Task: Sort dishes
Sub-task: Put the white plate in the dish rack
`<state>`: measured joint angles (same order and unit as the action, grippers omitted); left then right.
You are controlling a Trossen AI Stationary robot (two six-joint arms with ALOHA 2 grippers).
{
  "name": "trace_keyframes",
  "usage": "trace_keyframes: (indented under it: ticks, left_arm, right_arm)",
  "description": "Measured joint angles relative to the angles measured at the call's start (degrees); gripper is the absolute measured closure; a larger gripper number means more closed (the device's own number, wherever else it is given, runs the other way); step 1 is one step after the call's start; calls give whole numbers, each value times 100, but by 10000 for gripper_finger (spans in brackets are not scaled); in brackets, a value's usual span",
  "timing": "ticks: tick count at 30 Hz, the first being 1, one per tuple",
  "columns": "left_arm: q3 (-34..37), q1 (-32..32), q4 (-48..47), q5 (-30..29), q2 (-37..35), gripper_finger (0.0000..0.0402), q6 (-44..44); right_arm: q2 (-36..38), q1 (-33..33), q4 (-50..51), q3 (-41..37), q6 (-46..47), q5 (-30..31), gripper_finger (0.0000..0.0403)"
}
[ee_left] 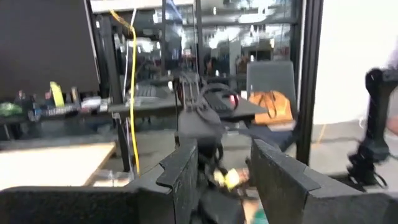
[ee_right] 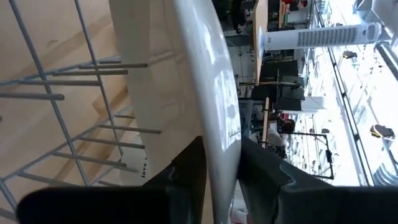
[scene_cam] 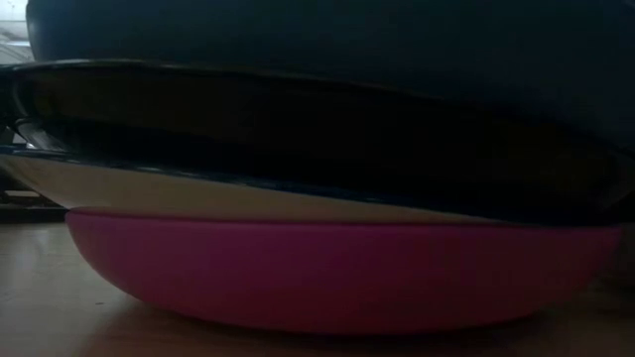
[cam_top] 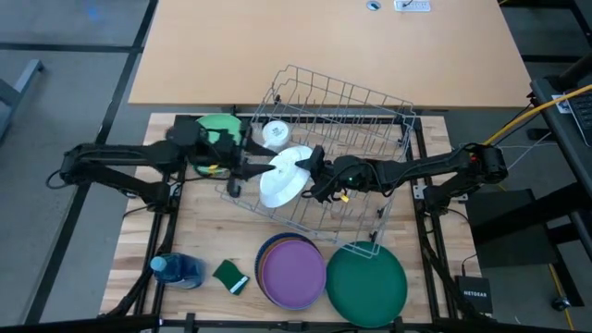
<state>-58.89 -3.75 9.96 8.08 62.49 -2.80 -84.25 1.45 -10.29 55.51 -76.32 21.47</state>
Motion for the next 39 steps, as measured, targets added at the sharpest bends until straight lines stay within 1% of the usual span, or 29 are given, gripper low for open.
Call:
trace_keyframes:
  ticks: [4, 7, 9, 13, 20, 25, 29, 33, 36, 39]
  left_arm:
    - [23, 0, -979, 1, -672, 260, -60]
    - [365, 0, -970, -19, -1048, 260, -53]
    - [727, 2, -829, -177, -1263, 260, 27]
    - [1648, 0, -34, -463, -1612, 260, 229]
    - [3144, 0, 1650, -475, -1830, 260, 286]
    - [3919, -7, 2632, -495, -1978, 260, 432]
    - [4436, -7, 2983, -770, -2393, 260, 450]
    - [4828, -7, 2997, -1090, -2949, 260, 533]
    - [5037, -7, 2965, -1127, -3200, 260, 754]
    - [5160, -7, 2926, -1128, -3288, 260, 1180]
  right_arm:
    - [0, 0, -2, 0, 7, -2, 315]
    - [0, 0, -4, 0, 12, -2, 315]
    - [0, 0, 0, 0, 16, -2, 315]
    - [0, 0, 7, 0, 25, -2, 315]
    - [0, 0, 15, 0, 25, -2, 315]
    - [0, 0, 20, 0, 25, -3, 315]
    - [0, 0, 21, 2, 23, -4, 315]
    - [0, 0, 20, 2, 23, -4, 315]
    - [0, 0, 20, 2, 23, -4, 315]
    - [0, 0, 21, 2, 23, -4, 315]
